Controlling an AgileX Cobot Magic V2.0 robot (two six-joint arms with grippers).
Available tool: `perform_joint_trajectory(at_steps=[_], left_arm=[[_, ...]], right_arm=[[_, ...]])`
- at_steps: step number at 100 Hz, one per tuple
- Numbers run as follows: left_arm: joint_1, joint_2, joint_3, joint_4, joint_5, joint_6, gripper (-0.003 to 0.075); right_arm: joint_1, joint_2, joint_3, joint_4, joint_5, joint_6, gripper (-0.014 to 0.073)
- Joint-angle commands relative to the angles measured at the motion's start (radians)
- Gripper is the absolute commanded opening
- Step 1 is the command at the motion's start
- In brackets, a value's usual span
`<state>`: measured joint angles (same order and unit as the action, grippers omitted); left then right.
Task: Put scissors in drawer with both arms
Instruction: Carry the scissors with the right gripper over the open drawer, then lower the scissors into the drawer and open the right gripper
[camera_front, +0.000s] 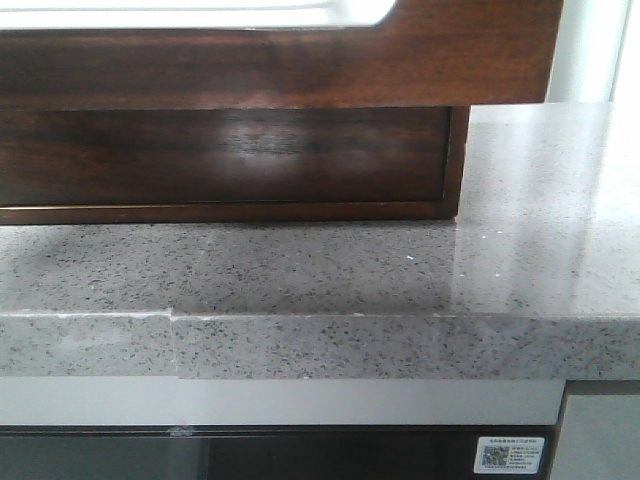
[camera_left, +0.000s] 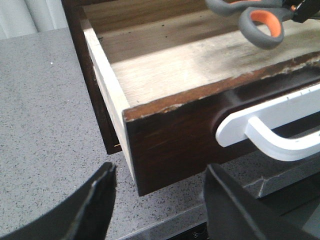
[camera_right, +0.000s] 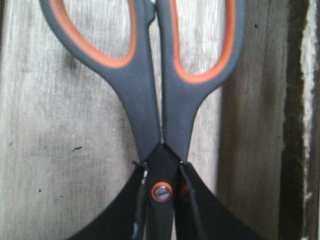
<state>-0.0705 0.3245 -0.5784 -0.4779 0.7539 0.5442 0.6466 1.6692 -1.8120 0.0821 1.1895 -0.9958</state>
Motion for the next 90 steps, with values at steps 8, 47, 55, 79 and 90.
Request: perform_joint_trajectory(at_steps=[8,47,55,79,90], left_arm=[[-0.006,0.013,-0.025,-0.03,-0.068,-0.012,0.0368],[-0.006,0.013,-0.025,-0.03,-0.068,-0.012,0.0368],[-0.006,0.013,-0.025,-0.03,-0.068,-0.012,0.0368],[-0.006,0.013,-0.025,-0.03,-0.068,-0.012,0.0368],[-0.006,0.013,-0.025,-0.03,-0.068,-0.012,0.0368]], right_arm=[[0.0,-0.041,-0.025,-0.008,-0.045,0.001,0.0033],[0.0,-0.045,-0.076,-0.008,-0.004,0.034,0.0261],[0.0,-0.057,-0.125,-0.008,0.055,0.086,0.0261],[-0.013,-0.166,-0.186,-0.019,0.121,0.375,0.0261],[-0.065,-0.228,-0.159,-0.021,0.121,0.469,0.0261]])
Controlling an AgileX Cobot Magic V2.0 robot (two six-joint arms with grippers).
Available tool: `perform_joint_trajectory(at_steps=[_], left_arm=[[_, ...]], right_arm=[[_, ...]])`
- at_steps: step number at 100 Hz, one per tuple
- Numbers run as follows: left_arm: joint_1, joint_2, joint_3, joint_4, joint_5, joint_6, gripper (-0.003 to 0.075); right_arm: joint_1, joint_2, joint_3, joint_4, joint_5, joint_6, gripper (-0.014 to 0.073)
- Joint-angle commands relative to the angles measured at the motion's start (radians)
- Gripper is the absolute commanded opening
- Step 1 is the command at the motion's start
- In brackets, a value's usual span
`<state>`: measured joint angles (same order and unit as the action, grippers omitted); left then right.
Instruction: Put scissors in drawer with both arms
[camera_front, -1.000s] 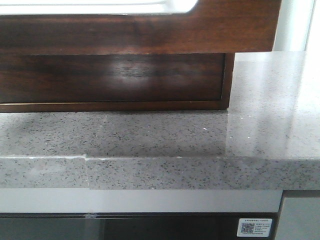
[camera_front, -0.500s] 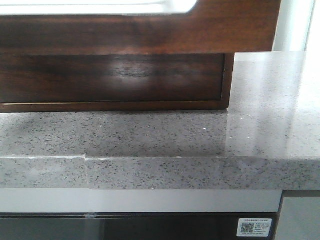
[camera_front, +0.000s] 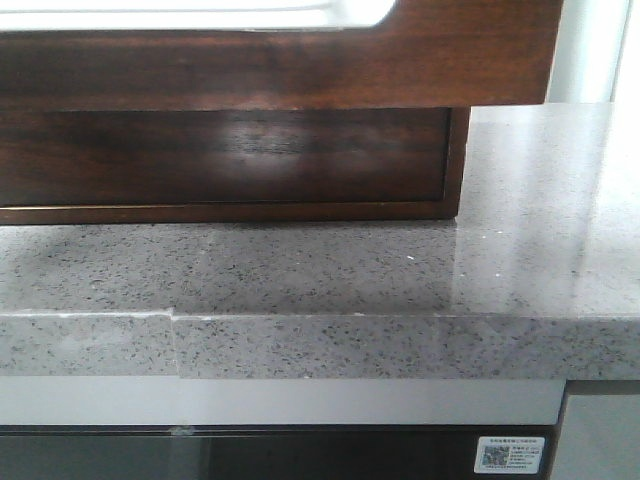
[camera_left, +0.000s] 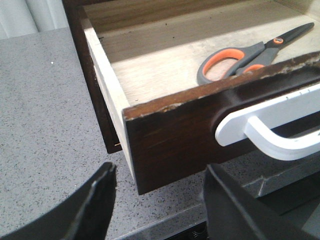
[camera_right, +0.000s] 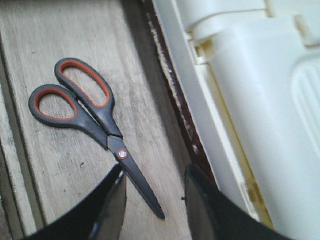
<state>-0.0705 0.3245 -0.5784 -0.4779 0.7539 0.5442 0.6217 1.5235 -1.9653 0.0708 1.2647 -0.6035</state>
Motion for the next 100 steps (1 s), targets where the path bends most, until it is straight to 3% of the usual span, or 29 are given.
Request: perform_joint_trajectory(at_steps=[1,16,26,39,60,80,100], left_arm=[[-0.006,0.013,-0.025,-0.03,-0.068,-0.012,0.0368],[-0.006,0.013,-0.025,-0.03,-0.068,-0.012,0.0368],[-0.006,0.013,-0.025,-0.03,-0.068,-0.012,0.0368],[-0.006,0.013,-0.025,-0.03,-0.068,-0.012,0.0368],[-0.006,0.013,-0.025,-0.03,-0.068,-0.012,0.0368],[-0.006,0.013,-0.025,-0.03,-0.068,-0.012,0.0368],[-0.006,0.013,-0.025,-0.03,-0.07,-0.012,0.0368]], right_arm=[[-0.041,-0.086,-0.002,-0.01,0.046,0.082,0.0261],[-0.161,-0.182,0.135,-0.003,0.016,0.216,0.0261],[-0.279,-0.261,0.284,0.048,-0.085,0.289,0.0261],[-0.467,-0.382,0.516,0.163,-0.219,0.292,0.0261],[-0.697,-0.58,0.858,0.219,-0.387,0.292,0.0261],[-0.726,-0.761,1.112,0.224,-0.497,0.292,0.0261],[-0.726,-0.885,1.231,0.222,-0.541,0.29,0.0261]])
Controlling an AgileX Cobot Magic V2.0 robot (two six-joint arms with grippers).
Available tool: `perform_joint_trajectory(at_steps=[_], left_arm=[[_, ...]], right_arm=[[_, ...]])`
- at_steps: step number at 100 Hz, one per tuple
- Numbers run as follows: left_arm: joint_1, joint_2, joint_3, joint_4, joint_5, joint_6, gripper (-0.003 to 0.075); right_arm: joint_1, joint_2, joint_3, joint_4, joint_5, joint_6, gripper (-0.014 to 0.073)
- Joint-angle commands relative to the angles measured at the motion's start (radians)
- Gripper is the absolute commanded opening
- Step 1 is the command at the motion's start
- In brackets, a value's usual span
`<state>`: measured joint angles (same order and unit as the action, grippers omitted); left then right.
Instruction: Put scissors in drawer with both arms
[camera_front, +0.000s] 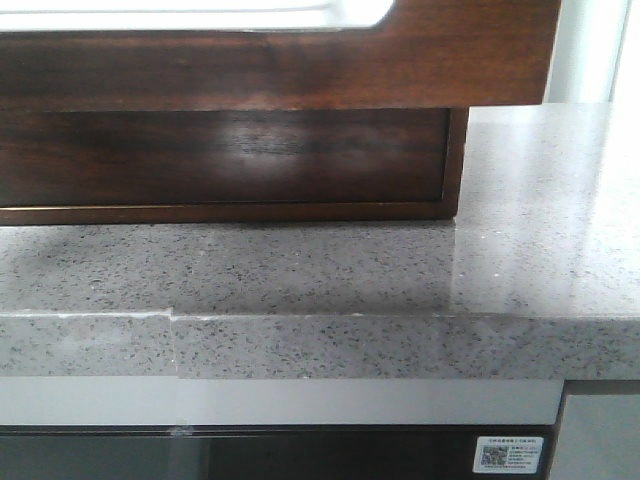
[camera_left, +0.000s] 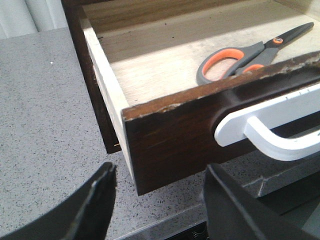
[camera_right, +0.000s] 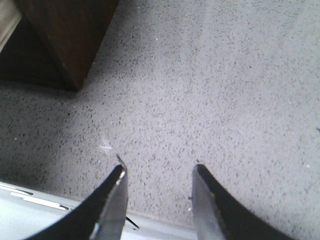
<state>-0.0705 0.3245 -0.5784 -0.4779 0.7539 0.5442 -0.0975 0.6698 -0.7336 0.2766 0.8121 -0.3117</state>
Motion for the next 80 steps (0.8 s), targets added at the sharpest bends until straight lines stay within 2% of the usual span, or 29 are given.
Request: perform_joint_trajectory(at_steps=[1,11,19,30,41,51,80], left_arm=[[-0.006,0.013,-0.025,-0.03,-0.07,-0.012,0.0368],[-0.006,0.013,-0.025,-0.03,-0.07,-0.012,0.0365],[-0.006,0.013,-0.025,-0.03,-0.07,-0.012,0.0328],[-0.006,0.013,-0.025,-0.03,-0.07,-0.012,0.0209],[-0.006,0.013,-0.025,-0.03,-0.07,-0.012,0.0078],[-0.006,0.013,-0.025,-0.03,-0.07,-0.012,-0.0021],[-0.006,0.013,-0.025,-0.03,-0.062,-0.012,-0.002]], right_arm=[[-0.007,-0.034,0.002,0.016,-0.089,-0.001,0.0261],[-0.007,-0.054,0.009,0.016,-0.09,-0.001,0.0251],[-0.007,-0.054,0.009,0.016,-0.09,-0.001,0.0174],[-0.007,-0.054,0.009,0.016,-0.09,-0.001,0.0031],[-0.007,-0.054,0.009,0.018,-0.09,-0.001,-0.007],[-0.007,-0.054,0.009,0.018,-0.092,-0.001,-0.0069],[-0.007,-0.054,0.009,0.018,-0.091,-0.001,-0.0069]])
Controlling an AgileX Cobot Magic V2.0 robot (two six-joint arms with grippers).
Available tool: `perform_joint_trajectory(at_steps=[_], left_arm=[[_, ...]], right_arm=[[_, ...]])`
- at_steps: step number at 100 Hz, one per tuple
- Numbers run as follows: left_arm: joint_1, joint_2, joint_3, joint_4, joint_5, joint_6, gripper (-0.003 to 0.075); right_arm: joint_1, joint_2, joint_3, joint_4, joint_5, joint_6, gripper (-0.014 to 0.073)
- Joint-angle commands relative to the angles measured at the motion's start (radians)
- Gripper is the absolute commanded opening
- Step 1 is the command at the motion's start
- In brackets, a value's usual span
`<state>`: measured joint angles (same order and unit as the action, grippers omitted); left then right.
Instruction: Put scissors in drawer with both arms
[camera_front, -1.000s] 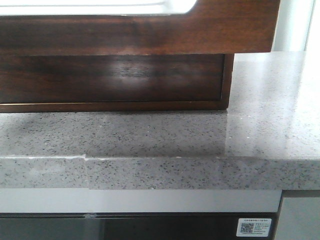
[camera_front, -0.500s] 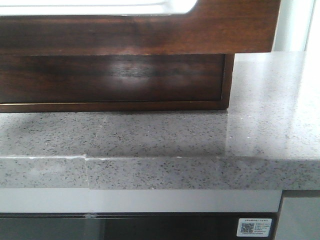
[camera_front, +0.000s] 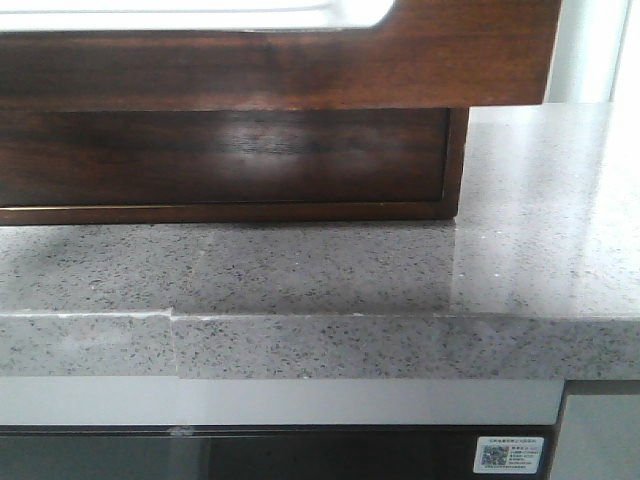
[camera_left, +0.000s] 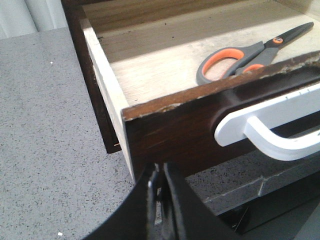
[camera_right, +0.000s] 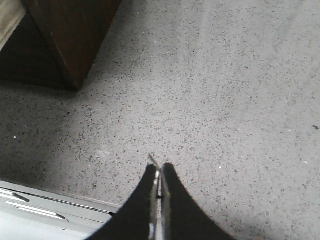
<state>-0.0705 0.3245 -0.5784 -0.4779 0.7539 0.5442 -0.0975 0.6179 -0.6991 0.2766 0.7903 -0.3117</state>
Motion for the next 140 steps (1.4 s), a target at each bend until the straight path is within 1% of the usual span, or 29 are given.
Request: perform_joint_trajectory(at_steps=[1,25,33,41,46,53,62,70,83,88,90,95,99,102,112,116,121,140], left_arm=[[-0.006,0.013,-0.025,-0.03,-0.062,-0.012,-0.002],[-0.006,0.013,-0.025,-0.03,-0.062,-0.012,-0.002],[-0.042,-0.01,-0.025,-0.031,-0.062,-0.012,-0.002],[-0.056,-0.067,-0.015,0.034,-0.062,-0.012,-0.002],[-0.056,-0.107,0.003,0.048,-0.072,-0.014,-0.002],[-0.047,-0.16,0.053,0.062,-0.13,-0.014,-0.002],[-0.022,-0.221,0.15,0.12,-0.269,-0.052,-0.002],[0.006,-0.261,0.256,0.187,-0.391,-0.155,-0.002],[0.051,-0.305,0.41,0.27,-0.535,-0.269,-0.002],[0.058,-0.319,0.456,0.347,-0.58,-0.35,-0.002],[0.058,-0.325,0.478,0.381,-0.602,-0.403,-0.002],[0.058,-0.34,0.507,0.455,-0.629,-0.474,-0.002],[0.058,-0.352,0.536,0.489,-0.664,-0.531,-0.002],[0.058,-0.359,0.549,0.491,-0.681,-0.537,-0.002],[0.058,-0.359,0.613,0.478,-0.803,-0.538,-0.002],[0.058,-0.359,0.606,0.478,-0.771,-0.538,-0.002],[0.056,-0.359,0.609,0.478,-0.792,-0.538,-0.002],[0.056,-0.359,0.609,0.454,-0.793,-0.538,-0.002]], right_arm=[[-0.007,-0.002,-0.025,0.018,-0.069,-0.001,-0.0069],[-0.007,-0.002,-0.025,0.018,-0.069,-0.001,-0.0069],[-0.007,-0.002,-0.025,0.018,-0.069,-0.001,-0.0069],[-0.007,-0.002,-0.025,0.018,-0.069,-0.001,-0.0069],[-0.007,-0.002,-0.025,0.018,-0.069,-0.001,-0.0069],[-0.007,-0.002,-0.025,0.018,-0.069,-0.001,-0.0069],[-0.007,-0.002,-0.025,0.018,-0.069,-0.001,-0.0069],[-0.007,-0.002,-0.025,0.018,-0.069,-0.001,-0.0069],[-0.007,-0.002,-0.025,0.018,-0.069,-0.001,-0.0069],[-0.007,-0.002,-0.025,0.018,-0.069,-0.001,-0.0069],[-0.007,-0.002,-0.025,0.018,-0.069,-0.001,-0.0069],[-0.007,-0.002,-0.025,0.018,-0.069,-0.001,-0.0069],[-0.007,-0.002,-0.025,0.018,-0.069,-0.001,-0.0069],[-0.007,-0.002,-0.025,0.018,-0.069,-0.001,-0.0069],[-0.007,-0.002,-0.025,0.018,-0.067,-0.001,-0.0069],[-0.007,-0.002,-0.025,0.018,-0.067,-0.001,-0.0069],[-0.007,-0.002,-0.025,0.018,-0.067,-0.001,-0.0069],[-0.007,-0.002,-0.025,0.018,-0.065,-0.001,-0.0069]])
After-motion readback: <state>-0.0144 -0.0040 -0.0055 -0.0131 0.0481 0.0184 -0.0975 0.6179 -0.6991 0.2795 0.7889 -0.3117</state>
